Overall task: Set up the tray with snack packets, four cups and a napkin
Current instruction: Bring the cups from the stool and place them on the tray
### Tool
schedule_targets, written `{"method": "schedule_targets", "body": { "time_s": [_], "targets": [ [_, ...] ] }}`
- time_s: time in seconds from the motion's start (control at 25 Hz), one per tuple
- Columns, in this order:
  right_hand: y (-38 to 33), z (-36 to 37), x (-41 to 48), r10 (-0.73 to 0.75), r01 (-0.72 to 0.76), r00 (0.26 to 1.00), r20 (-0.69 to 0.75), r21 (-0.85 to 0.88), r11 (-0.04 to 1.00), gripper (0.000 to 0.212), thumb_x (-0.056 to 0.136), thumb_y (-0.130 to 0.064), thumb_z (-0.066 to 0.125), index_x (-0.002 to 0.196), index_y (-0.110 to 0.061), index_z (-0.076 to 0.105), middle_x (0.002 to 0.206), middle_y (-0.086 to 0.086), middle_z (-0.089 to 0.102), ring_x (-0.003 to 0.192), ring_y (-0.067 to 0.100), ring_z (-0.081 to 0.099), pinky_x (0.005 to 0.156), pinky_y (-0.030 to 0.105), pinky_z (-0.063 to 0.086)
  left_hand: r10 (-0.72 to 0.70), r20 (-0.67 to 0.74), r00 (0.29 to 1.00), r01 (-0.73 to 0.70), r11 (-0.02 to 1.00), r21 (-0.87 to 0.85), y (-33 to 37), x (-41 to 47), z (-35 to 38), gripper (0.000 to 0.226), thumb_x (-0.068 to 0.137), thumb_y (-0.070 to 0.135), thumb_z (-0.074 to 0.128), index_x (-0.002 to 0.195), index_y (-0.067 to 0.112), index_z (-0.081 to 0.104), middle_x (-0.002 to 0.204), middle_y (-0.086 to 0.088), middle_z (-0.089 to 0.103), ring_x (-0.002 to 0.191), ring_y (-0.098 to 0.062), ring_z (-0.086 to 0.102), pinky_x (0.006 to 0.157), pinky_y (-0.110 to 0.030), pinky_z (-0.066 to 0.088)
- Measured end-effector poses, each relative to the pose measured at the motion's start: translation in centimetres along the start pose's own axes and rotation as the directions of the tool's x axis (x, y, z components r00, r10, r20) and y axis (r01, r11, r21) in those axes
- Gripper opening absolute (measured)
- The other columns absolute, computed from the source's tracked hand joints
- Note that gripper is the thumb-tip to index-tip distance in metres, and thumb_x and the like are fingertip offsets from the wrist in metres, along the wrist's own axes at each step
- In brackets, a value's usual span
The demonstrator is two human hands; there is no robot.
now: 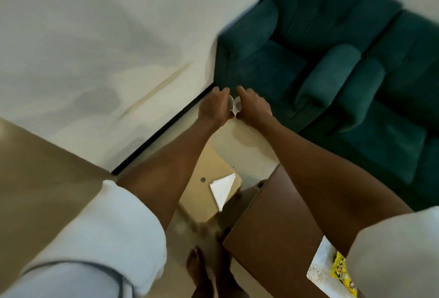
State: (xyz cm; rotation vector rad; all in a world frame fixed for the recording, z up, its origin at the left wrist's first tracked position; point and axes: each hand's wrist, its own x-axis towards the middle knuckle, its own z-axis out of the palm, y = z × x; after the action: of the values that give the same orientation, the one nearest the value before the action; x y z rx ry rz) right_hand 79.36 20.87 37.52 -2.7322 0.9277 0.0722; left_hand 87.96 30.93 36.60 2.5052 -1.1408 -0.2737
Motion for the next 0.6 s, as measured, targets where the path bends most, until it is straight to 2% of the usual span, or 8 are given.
{"method": "schedule_targets", "body": {
  "time_s": [0.12,0.24,0.32,0.44,0.6],
  "targets": [
    [3.1,-9.3,-3.9,0.063,-0.061,0.989,-0.134,0.020,0.998,0.064,0.079,-0.027,0.085,0.130,-0.020,0.047,0.122,0.015,0.057,0.098,0.041,0.068,0.070,0.045,0.054,0.138,-0.015,0.990,-0.138,0.990,0.003,7.9,0.1,-5.9,0.045,0.079,0.036,0.082,0.113,0.017,0.058,0.112,-0.010,0.060,0.091,-0.034,0.068,0.069,-0.037,0.049],
    [8.3,-18.6,-9.2,0.151,-0.158,0.946,-0.287,-0.002,0.987,0.056,0.081,-0.028,0.083,0.128,-0.020,0.054,0.120,0.013,0.055,0.095,0.041,0.068,0.069,0.042,0.052,0.310,-0.038,0.950,-0.310,0.951,0.016,18.0,-0.7,-11.1,0.052,0.080,0.038,0.081,0.123,0.019,0.061,0.118,-0.010,0.062,0.099,-0.034,0.068,0.079,-0.042,0.055],
    [12.2,-24.2,-13.5,0.218,-0.235,0.908,-0.359,-0.005,0.972,0.053,0.082,-0.028,0.080,0.130,-0.023,0.058,0.120,0.012,0.055,0.096,0.043,0.068,0.069,0.039,0.048,0.390,-0.053,0.919,-0.390,0.921,0.012,24.9,-1.9,-13.8,0.058,0.078,0.037,0.081,0.131,0.021,0.061,0.123,-0.011,0.062,0.106,-0.036,0.067,0.084,-0.043,0.054],
    [17.5,-31.2,-20.7,0.307,-0.337,0.841,-0.445,0.012,0.941,0.049,0.084,-0.031,0.078,0.129,-0.024,0.061,0.120,0.013,0.058,0.100,0.044,0.068,0.077,0.044,0.057,0.487,-0.079,0.870,-0.488,0.873,-0.001,34.3,-4.7,-16.4,0.062,0.078,0.037,0.080,0.134,0.022,0.060,0.128,-0.009,0.062,0.112,-0.035,0.066,0.087,-0.041,0.053],
    [25.1,-38.7,-32.5,0.406,-0.465,0.751,-0.521,0.019,0.885,0.044,0.087,-0.032,0.074,0.129,-0.025,0.062,0.122,0.013,0.061,0.104,0.040,0.067,0.083,0.044,0.059,0.612,-0.068,0.788,-0.611,0.791,0.026,46.4,-10.9,-17.2,0.056,0.078,0.034,0.074,0.131,0.020,0.063,0.128,-0.008,0.064,0.114,-0.032,0.065,0.089,-0.040,0.055]
  ]
}}
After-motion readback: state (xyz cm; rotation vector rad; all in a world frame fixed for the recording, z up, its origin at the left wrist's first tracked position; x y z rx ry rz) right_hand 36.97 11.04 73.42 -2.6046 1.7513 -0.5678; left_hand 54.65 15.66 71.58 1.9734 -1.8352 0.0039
